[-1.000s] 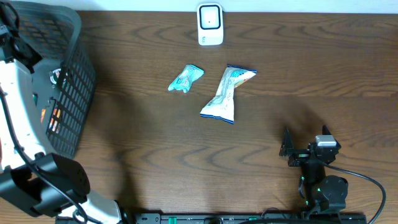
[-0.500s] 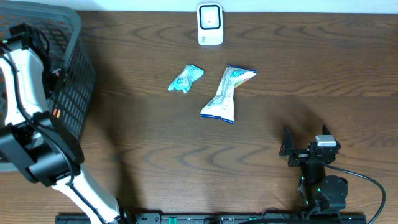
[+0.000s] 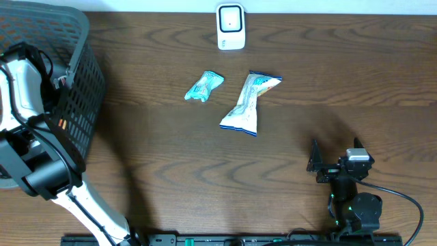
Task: Scan the item barcode
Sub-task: 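Move left gripper back into basket and grasp an orange packet, then carry the orange packet to the scanner and release it near the others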
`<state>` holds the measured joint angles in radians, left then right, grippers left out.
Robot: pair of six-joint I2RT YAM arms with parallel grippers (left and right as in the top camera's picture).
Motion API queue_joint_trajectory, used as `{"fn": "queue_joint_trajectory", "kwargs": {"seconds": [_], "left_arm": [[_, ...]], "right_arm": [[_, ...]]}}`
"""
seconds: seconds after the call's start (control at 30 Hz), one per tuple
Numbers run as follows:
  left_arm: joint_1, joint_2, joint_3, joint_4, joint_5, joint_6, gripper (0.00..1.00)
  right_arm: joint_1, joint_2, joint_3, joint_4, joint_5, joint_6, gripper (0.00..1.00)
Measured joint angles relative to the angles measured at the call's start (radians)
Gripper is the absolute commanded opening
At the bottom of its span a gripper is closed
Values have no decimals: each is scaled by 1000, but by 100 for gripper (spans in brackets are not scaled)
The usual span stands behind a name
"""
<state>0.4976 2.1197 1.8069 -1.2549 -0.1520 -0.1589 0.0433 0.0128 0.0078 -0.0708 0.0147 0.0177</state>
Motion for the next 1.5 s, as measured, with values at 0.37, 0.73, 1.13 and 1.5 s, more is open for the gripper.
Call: {"fn": "queue_joint_trajectory", "kwargs": {"seconds": [0.37, 0.73, 1.13, 1.5], "left_arm": [[57, 0, -149, 164, 19, 112, 91], [106, 0, -164, 242, 20, 119, 52], [106, -2, -166, 214, 23, 95, 7], [105, -204, -138, 208, 127, 52, 7]], "right_arm": [[0, 0, 0, 0, 0, 0, 99], [0, 0, 0, 0, 0, 0, 99], [0, 0, 0, 0, 0, 0, 99], [0, 0, 0, 0, 0, 0, 99]]}}
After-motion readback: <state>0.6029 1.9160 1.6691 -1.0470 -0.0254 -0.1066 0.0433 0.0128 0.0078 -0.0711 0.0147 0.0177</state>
